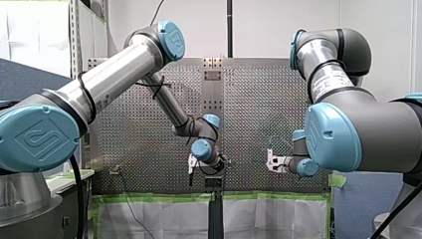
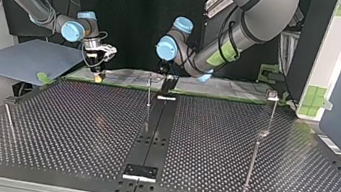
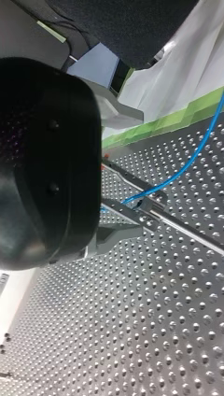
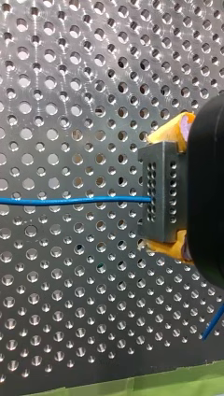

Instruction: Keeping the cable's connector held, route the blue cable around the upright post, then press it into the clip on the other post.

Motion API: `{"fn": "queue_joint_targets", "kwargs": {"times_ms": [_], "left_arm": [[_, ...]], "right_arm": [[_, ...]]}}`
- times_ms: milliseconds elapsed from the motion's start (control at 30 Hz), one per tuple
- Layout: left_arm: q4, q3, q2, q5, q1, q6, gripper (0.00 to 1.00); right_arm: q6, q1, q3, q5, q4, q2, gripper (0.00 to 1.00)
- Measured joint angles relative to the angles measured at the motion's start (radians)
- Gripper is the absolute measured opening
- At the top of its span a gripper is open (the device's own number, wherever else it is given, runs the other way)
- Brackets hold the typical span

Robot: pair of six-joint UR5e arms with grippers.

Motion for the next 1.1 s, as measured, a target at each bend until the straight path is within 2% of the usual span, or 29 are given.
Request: {"fn": "queue_joint_targets", "kwargs": {"times_ms": [367, 600, 733, 967, 1100], "left_arm": [[0.074, -0.046, -0.001, -0.032, 0.006, -0.079, 1.00], [0.087, -0.051, -0.002, -0.034, 0.000, -0.139, 1.00], [0.098, -0.051, -0.003, -0.019, -0.005, -0.171, 1.00], [0.120, -0.052, -0.004, 0.034, -0.001, -0.230, 1.00], [0.123, -0.052, -0.011, 0.036, 0.009, -0.260, 1.00]], "right_arm": [[-0.002, 0.000, 0.000, -0.001, 0.000, 0.000, 0.00], [-0.002, 0.000, 0.000, -0.001, -0.002, 0.000, 0.00], [-0.003, 0.000, 0.000, -0.001, -0.003, 0.001, 0.00], [-0.003, 0.003, 0.000, -0.001, -0.003, 0.001, 0.00], [-0.003, 0.004, 0.000, -0.001, -0.003, 0.001, 0.00]]}}
